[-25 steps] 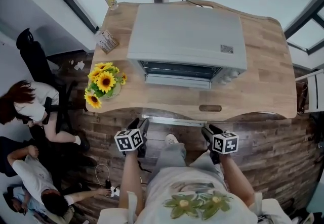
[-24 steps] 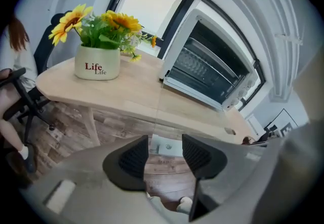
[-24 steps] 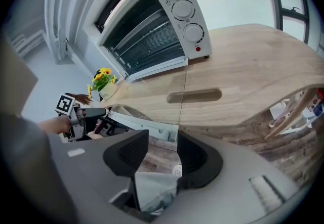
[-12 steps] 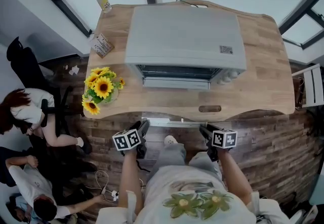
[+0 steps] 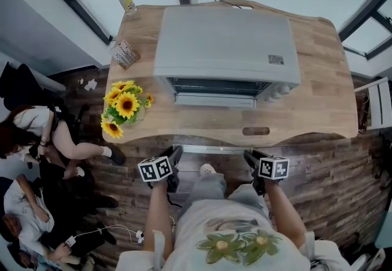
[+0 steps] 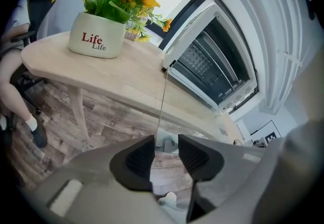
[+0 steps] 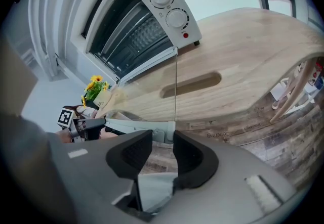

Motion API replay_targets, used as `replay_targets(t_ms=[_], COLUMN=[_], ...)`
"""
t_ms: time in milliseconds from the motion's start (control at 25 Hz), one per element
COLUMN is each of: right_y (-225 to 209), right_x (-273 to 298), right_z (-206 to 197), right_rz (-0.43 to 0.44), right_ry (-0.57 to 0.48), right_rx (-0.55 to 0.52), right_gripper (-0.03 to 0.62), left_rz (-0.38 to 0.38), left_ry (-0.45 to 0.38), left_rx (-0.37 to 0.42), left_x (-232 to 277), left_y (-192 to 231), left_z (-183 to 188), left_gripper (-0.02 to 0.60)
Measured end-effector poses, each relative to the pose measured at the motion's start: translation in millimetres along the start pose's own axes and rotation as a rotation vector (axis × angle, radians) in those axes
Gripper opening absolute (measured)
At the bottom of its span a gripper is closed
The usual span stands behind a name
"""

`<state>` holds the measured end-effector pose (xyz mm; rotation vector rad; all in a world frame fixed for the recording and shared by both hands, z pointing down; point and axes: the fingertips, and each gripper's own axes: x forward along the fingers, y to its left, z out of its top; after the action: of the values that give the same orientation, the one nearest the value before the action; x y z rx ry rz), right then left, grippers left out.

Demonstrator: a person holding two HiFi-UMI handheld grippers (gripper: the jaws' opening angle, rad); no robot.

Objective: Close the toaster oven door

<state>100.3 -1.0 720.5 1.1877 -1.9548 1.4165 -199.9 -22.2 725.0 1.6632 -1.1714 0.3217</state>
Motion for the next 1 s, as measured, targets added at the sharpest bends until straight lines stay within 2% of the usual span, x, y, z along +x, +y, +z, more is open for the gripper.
replay_targets(t_ms=[720, 880, 1000], right_y=[28.0, 37.6, 43.3], right_x=[-37.6, -46.6, -52.3], right_z=[19.3, 24.5, 27.2], right_rz=[0.083, 0.122, 0.118], right_ry=[-0.141, -0.195, -0.223], right_rx=[-0.026, -0.074, -0.169], right_gripper=[0.144, 0.144, 0.163], left_rz=[-0.006, -0.003, -0.008], left_ry=[-0.052, -0.078, -0.099], left_rx=[0.024, 0.020, 0.017], left_x=[-35.0, -43.7, -49.5], left_y=[-25.3, -32.1, -36.0], left_z=[21.7, 28.1, 33.4], left_gripper=[0.141, 0.140, 0.141])
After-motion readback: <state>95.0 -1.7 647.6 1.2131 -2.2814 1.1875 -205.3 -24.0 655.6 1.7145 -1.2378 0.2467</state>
